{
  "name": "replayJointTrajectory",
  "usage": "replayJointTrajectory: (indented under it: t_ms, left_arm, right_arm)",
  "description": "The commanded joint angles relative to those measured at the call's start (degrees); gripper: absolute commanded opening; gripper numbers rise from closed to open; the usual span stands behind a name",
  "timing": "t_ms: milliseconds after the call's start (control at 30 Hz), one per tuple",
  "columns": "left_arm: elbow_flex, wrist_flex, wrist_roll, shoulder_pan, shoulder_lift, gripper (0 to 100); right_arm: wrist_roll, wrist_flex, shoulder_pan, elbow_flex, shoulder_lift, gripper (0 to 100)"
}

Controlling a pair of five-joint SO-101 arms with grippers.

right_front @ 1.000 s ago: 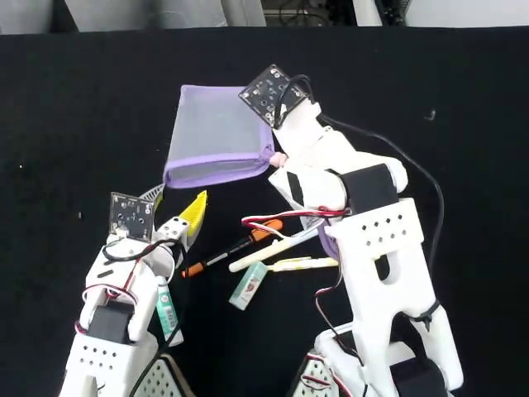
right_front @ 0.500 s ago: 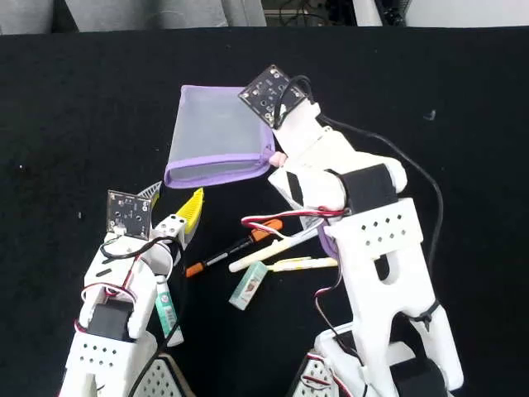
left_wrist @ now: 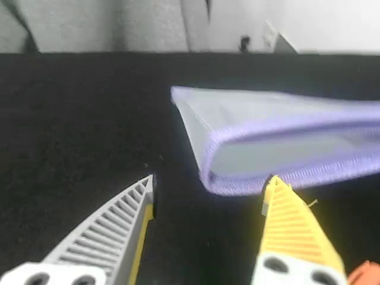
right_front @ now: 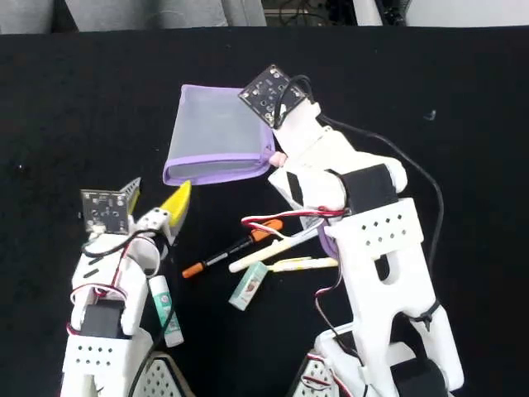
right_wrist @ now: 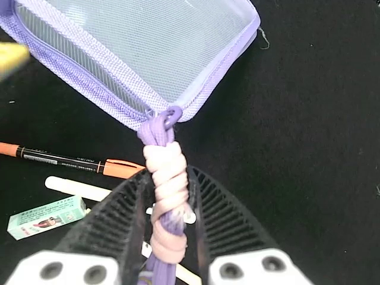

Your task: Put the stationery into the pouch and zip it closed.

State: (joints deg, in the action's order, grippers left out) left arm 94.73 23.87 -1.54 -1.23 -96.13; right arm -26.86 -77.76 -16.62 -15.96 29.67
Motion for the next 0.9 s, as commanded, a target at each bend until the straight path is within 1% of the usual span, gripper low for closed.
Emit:
replayJointTrajectory:
  t_ms: [0, 367, 467, 600, 733, 867]
  left_arm:
    - [-4.2, -1.2, -2.9, -1.4, 0.7, 29]
    - [-5.1, -1.3, -3.1, -1.1, 0.8, 29]
    - [-5.1, -1.4, -5.1, -1.5, 0.8, 29]
    - [-5.1, -1.4, -5.7, -1.5, 1.1, 29]
    - [-5.8, -4.7, -5.6, -1.5, 5.7, 29]
    - [-9.9, -7.4, -5.7, -1.5, 16.5, 30]
  right_arm:
    - [0.0, 1.4, -0.5, 0.2, 2.2, 1.1]
    - [0.0, 1.3, -0.5, 0.2, 2.2, 1.1]
    - [0.0, 1.3, -0.5, -0.1, 2.2, 1.1]
    - [0.0, 1.3, -0.5, -0.4, 2.2, 1.1]
    - [0.0, 1.3, -0.5, -0.4, 2.3, 1.1]
    - [0.0, 1.3, -0.5, -0.4, 2.3, 1.1]
